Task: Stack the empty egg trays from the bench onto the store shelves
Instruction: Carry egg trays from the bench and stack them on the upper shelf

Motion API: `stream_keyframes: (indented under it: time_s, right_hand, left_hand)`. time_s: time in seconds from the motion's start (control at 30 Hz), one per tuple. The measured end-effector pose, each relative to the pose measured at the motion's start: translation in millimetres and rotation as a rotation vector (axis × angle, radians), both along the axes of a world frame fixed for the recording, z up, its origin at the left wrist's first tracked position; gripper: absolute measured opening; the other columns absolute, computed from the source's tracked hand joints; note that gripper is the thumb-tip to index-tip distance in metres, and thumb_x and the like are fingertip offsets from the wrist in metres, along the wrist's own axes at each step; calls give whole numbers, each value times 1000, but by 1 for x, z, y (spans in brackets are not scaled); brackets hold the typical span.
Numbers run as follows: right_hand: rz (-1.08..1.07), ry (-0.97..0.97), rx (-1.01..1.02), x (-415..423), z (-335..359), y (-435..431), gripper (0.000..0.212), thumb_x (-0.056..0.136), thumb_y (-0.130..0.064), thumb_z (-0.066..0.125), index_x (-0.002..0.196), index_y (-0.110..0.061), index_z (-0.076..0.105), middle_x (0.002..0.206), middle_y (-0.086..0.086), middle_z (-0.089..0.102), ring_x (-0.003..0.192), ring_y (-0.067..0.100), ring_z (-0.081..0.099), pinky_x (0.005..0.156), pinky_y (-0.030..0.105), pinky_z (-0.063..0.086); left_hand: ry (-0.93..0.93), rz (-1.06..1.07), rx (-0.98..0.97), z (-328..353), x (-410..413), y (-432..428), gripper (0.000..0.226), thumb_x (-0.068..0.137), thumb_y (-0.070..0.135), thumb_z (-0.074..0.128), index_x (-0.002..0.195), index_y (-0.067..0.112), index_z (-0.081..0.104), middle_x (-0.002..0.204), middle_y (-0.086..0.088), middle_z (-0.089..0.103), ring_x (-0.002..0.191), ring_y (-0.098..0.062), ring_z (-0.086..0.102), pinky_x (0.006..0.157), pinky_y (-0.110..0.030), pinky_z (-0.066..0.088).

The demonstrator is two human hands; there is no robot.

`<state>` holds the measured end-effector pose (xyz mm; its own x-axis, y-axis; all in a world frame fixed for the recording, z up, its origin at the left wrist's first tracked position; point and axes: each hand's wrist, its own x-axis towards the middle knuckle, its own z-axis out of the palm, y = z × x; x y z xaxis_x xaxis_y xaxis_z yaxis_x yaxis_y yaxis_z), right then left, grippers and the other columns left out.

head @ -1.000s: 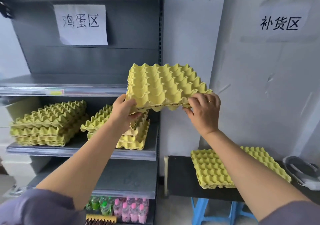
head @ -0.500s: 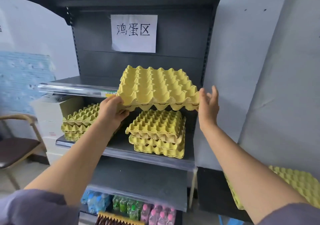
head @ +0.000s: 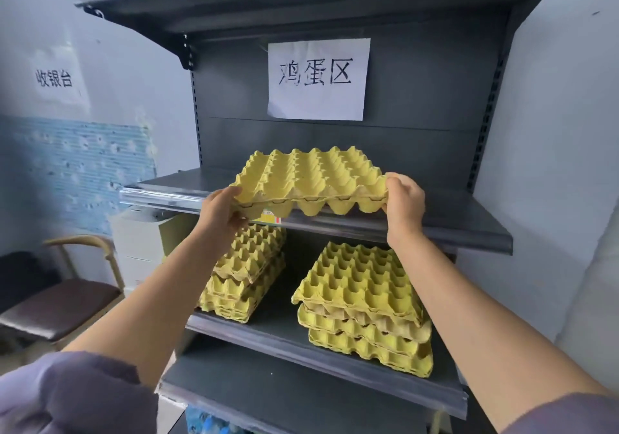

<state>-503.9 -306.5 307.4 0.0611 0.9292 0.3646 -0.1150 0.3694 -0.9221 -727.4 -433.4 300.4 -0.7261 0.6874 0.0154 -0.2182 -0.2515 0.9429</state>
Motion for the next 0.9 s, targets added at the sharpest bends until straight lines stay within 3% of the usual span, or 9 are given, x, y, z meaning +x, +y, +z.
stream_keyframes:
  time_s: [0.1,0.17,0.23,0.3,0.4,0.5,0.57,0.77,0.9]
  right_hand:
    - [56,-38,12,-34,6,16,28,89,-21,46,108,-20,66,105,-4,65,102,17,61,92,43,52]
    - [85,-64,31,-52,10,20,23,90,-20,47,105,-22,64,99,-7,63,100,16,60,91,43,53]
    - [106,-78,43,-71,13,25,18,91,-20,48,102,-23,63,96,-9,61,98,15,59,92,43,53]
    - [121,-83,45,-89,15,29,16,92,-20,49,101,-23,62,94,-11,59,94,12,57,92,41,52]
    - [115,-110,68,-119,17,31,14,93,-21,49,101,-25,60,92,-14,56,88,8,54,88,34,52]
    - [98,-146,95,-154,18,29,15,92,-23,50,104,-25,60,94,-13,56,83,5,53,82,29,48]
    - [81,-165,104,-181,17,27,21,92,-24,51,110,-22,61,101,-9,58,89,6,53,82,28,47]
    - [17,-214,89,-265,10,21,28,92,-24,49,117,-19,60,107,-6,59,87,5,53,78,26,44]
    - [-25,-281,73,-307,4,22,30,94,-24,47,121,-19,57,104,-6,58,81,4,53,74,25,42]
  left_hand:
    - [198,81,1,1,-32,11,20,89,11,55,107,12,46,103,-17,53,72,-17,55,58,-24,44]
    - [283,143,0,5,-52,13,33,75,21,67,104,20,51,115,-19,53,83,-22,60,63,-26,51]
    - [347,200,-11,6,-81,16,40,57,37,71,94,38,56,125,-22,49,102,-34,59,83,-39,54]
    - [394,196,17,4,-108,22,35,53,47,72,85,49,55,126,-26,47,108,-39,57,94,-49,49]
    - [432,203,84,14,-132,23,37,62,45,71,95,40,56,120,-25,51,104,-35,59,92,-47,51]
    - [450,242,116,18,-167,31,38,82,22,66,117,16,53,97,-11,56,92,-27,59,87,-40,51]
    - [465,257,121,17,-195,34,38,85,15,62,120,10,52,87,-4,53,88,-25,57,84,-39,50]
    - [554,190,22,14,-288,42,49,76,27,62,120,9,52,84,-4,53,83,-24,56,80,-39,50]
    - [631,111,-67,7,-342,55,45,86,27,59,125,6,50,95,-14,57,84,-25,56,82,-40,49]
